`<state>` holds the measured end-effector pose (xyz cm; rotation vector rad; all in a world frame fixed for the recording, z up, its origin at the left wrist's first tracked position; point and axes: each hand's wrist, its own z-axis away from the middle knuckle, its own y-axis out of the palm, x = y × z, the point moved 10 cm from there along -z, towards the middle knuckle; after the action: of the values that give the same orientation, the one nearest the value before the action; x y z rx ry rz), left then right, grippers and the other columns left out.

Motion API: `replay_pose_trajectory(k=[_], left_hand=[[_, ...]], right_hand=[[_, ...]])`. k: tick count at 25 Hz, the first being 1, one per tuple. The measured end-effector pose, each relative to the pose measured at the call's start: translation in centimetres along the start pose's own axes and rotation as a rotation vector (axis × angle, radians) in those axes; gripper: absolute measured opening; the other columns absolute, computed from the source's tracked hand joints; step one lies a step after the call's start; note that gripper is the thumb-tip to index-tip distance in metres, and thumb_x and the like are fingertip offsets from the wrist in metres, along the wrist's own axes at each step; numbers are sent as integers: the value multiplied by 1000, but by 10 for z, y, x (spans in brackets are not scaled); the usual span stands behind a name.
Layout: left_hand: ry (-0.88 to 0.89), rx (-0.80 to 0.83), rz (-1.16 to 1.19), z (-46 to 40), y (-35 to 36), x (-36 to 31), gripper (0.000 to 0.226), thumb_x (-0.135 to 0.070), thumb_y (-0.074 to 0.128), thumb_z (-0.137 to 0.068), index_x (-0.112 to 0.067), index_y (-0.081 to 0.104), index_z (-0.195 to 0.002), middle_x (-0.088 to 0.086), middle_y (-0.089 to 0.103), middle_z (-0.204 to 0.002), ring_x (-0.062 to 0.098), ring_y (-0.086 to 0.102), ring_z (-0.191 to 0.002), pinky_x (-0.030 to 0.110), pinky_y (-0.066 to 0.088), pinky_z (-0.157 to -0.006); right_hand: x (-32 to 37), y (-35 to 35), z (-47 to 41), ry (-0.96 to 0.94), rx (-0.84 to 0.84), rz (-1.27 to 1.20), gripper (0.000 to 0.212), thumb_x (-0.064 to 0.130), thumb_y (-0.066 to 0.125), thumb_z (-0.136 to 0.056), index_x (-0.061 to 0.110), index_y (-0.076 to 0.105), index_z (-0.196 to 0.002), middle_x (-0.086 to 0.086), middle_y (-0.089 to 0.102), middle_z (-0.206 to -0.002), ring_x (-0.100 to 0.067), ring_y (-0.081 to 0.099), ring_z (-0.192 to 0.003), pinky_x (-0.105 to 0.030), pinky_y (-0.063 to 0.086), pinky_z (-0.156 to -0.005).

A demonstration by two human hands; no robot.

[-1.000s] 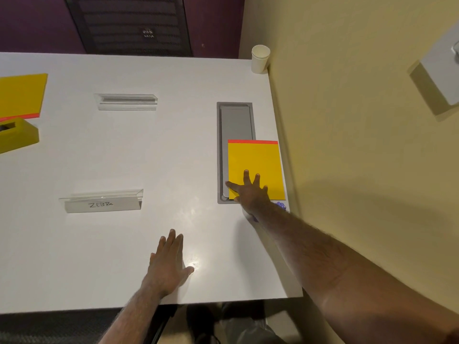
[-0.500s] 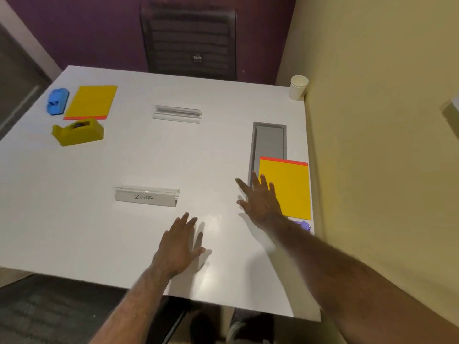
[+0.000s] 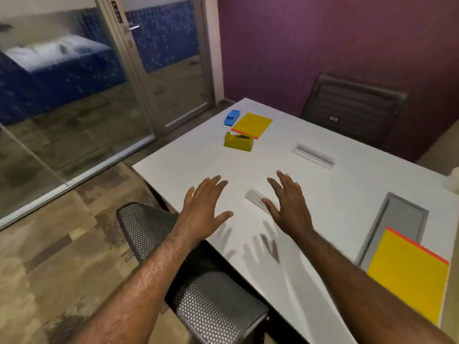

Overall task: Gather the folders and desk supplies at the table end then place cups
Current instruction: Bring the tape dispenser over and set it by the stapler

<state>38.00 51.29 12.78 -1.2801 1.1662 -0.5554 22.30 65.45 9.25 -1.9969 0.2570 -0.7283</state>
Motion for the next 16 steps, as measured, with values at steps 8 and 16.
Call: replay_pose_trajectory(k=[8,16], left_hand=[[-200,-323,16,111,-154,161,75,-50,64,-85,-33,27,-148,-9,22,-159,14,12,-148,49,9,-118],[-388,-390,-32,237,-203,289,74,-52,64,-83,-34,29,-146,-9,26,-158,15,17,-147,49,16,-116]], right_hand=[[231,36,-48,-271,-61,-117,50,40,54,-95,21,43,-140,-7,35,-155,-27,34,-142,-52,27,-116],[401,102,-54,-453,7,-219,50,39,54,-94,17,46,-138,-8,40,-151,-26,38,-136,-51,34,-111]])
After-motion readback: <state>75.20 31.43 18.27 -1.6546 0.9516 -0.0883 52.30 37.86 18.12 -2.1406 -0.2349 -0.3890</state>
